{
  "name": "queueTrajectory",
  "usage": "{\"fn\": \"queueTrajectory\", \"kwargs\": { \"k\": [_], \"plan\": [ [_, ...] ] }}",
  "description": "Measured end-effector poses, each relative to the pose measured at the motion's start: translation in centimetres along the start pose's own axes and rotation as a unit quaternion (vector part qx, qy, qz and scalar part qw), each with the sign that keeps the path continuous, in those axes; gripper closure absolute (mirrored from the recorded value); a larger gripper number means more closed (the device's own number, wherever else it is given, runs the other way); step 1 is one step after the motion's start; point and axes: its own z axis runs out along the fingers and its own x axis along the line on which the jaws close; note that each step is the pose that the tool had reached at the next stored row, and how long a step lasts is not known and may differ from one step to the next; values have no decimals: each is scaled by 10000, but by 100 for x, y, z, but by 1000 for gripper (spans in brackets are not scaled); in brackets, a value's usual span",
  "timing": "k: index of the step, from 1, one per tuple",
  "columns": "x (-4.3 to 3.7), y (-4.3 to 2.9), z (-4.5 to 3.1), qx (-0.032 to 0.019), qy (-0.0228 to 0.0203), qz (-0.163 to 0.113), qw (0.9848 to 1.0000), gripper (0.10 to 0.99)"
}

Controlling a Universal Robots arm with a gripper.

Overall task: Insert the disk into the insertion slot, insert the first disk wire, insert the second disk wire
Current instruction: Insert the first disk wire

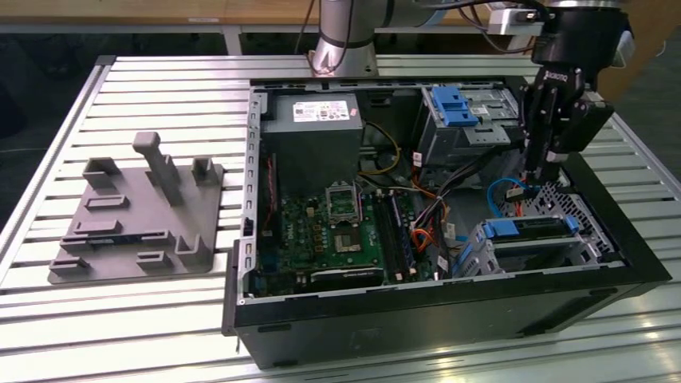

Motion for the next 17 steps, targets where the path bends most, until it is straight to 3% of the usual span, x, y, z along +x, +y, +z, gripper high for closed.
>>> {"fn": "queueTrajectory", "kwargs": {
  "k": [9, 11, 12, 17],
  "plan": [
    [-11, 2, 20, 1, 10, 1, 10000, 694],
    [-13, 3, 24, 1, 12, 1, 10000, 706],
    [-15, 4, 25, 1, 14, 1, 10000, 780],
    [-23, 6, 30, 1, 34, 0, 10000, 780]
  ]
}}
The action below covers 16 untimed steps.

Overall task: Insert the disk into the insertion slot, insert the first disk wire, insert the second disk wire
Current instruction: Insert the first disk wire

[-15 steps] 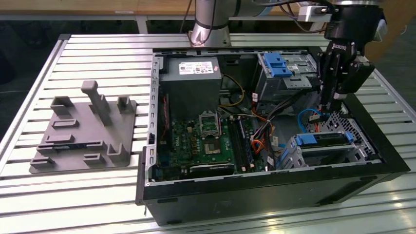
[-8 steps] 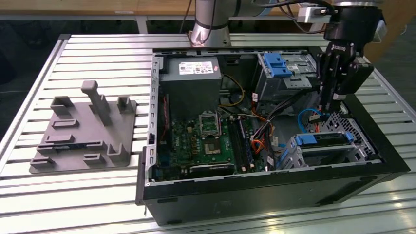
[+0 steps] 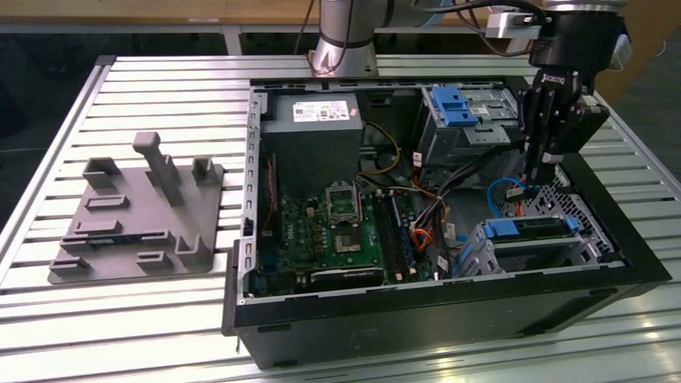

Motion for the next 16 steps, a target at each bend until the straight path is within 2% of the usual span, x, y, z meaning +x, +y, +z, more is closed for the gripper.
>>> {"fn": "queueTrajectory", "kwargs": {
  "k": [8, 9, 10, 11, 12, 16],
  "plan": [
    [-17, 1, 2, 2, 37, -1, 10000, 780],
    [-18, 1, 3, 2, 46, -2, 10000, 796],
    [-18, 1, 3, 1, 54, -3, 10000, 863],
    [-19, 1, 4, 0, 63, -3, 10000, 863],
    [-19, 1, 6, -2, 72, -5, 10000, 922],
    [-20, 1, 7, -6, 104, -7, 9999, 922]
  ]
}}
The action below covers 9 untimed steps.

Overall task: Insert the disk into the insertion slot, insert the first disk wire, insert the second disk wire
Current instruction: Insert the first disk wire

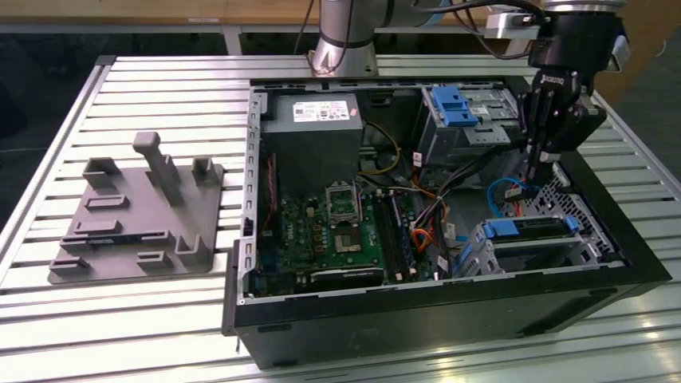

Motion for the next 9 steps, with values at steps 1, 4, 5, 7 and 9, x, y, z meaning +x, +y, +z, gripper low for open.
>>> {"fn": "queueTrajectory", "kwargs": {
  "k": [1, 4, 5, 7, 9],
  "plan": [
    [0, 0, 0, 0, 0, 0, 10000, 922],
    [-6, -22, 0, -5, -1, -5, 10000, 922],
    [-9, -36, -2, -12, 1, -8, 10000, 922],
    [-12, -50, -3, -25, 3, -16, 10000, 922],
    [7, -52, -5, -33, -66, -18, 10000, 922]
  ]
}}
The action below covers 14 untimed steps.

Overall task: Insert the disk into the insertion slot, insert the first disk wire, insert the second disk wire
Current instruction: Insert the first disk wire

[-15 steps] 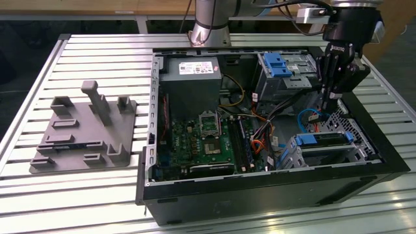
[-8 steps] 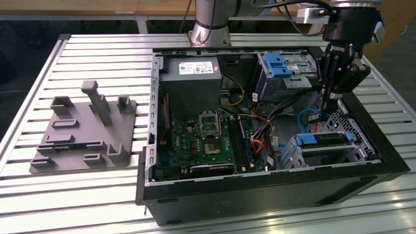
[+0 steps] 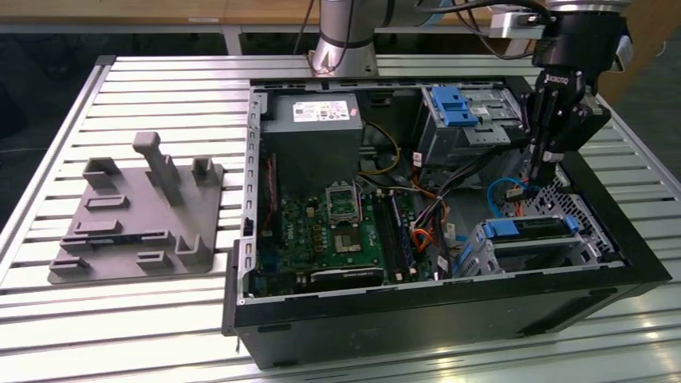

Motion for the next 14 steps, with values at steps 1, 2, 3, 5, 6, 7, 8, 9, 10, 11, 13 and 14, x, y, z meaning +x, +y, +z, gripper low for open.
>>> {"fn": "queueTrajectory", "kwargs": {
  "k": [1, 2, 3, 5, 6, 7, 8, 9, 10, 11, 13, 14],
  "plan": [
    [13, -2, -1, -6, -58, -3, 10000, 922],
    [28, -3, -4, -12, -111, -6, 9999, 922],
    [42, -5, -6, -18, -164, -8, 9999, 922],
    [76, -8, -13, -28, -256, -13, 9997, 922],
    [95, -10, -15, -32, -293, -15, 9996, 922],
    [112, -12, -17, -35, -328, -17, 9995, 922],
    [128, -14, -17, -39, -360, -18, 9993, 922],
    [144, -15, -13, -42, -390, -20, 9992, 922],
    [160, -17, -7, -45, -413, -21, 9991, 922],
    [177, -19, 1, -47, -431, -22, 9991, 922],
    [214, -24, 21, -50, -460, -23, 9989, 922],
    [232, -26, 30, -51, -474, -24, 9989, 922]
  ]
}}
